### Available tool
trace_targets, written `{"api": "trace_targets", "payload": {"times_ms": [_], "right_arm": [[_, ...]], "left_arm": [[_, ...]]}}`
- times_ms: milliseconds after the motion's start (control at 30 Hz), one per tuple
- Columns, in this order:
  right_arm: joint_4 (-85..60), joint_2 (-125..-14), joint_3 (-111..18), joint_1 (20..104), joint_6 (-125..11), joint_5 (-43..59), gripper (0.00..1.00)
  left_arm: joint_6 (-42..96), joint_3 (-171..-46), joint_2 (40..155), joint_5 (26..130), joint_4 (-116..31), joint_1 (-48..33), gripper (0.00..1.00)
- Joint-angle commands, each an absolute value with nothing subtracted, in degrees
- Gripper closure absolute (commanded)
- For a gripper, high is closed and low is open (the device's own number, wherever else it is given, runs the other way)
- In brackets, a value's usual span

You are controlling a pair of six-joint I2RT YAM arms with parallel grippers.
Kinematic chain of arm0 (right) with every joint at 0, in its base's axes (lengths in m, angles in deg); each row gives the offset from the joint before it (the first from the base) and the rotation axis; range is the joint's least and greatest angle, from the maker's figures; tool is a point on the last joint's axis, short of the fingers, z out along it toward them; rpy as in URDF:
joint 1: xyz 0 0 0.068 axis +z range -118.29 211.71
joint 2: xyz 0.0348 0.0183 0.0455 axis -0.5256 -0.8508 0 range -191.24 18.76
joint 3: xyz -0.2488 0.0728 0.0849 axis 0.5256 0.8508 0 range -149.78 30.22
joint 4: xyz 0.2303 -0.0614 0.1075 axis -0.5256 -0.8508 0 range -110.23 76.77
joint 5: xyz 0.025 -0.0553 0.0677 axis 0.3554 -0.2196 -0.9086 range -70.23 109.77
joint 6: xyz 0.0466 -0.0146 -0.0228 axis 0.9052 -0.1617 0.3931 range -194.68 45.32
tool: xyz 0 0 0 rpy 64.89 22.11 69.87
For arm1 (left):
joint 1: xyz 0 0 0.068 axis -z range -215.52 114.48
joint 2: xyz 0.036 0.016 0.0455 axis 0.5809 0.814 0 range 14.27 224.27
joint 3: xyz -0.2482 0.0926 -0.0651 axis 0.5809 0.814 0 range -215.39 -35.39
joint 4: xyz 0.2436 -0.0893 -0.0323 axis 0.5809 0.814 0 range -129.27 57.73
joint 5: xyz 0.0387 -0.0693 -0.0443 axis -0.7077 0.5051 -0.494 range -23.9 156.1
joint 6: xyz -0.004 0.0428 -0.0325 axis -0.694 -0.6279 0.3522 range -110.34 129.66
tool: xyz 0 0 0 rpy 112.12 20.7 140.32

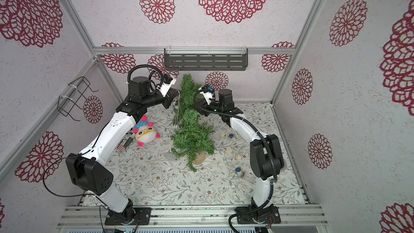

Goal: Wrap string light around the christmas tree
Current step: Wrap the light string around the Christmas tree.

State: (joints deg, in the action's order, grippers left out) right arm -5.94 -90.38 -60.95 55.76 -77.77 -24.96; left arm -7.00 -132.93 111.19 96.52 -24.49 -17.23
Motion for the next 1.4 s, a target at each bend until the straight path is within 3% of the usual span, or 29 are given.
{"api": "trace_targets", "payload": {"times_ms": [0,200,533,933,1100,1367], "right_arm": [[-8.24,-91.06,-64.15,57.37,-83.26,-30.26,0.41],[-8.22,-95.11,-68.39,58.80,-83.29,-32.23,0.31],[-7.88,-93.49,-66.52,59.32,-84.81,-32.27,0.31],[-5.62,-85.84,-59.05,59.10,-85.10,-25.56,0.31],[1.52,-87.79,-59.20,59.64,-81.28,-23.57,0.24],[7.04,-92.84,-61.93,59.66,-77.05,-27.80,0.27]], "left_arm": [[-6.83,-134.47,112.13,99.13,-28.74,-16.00,1.00],[-6.69,-135.68,113.23,99.24,-29.43,-15.11,1.00],[-7.65,-135.53,112.93,98.47,-29.00,-14.78,1.00],[-6.53,-130.06,108.35,100.67,-29.65,-14.79,1.00],[-3.23,-128.31,107.69,102.36,-33.99,-14.85,1.00],[3.74,-128.68,109.75,105.52,-41.25,-14.76,1.00]]}}
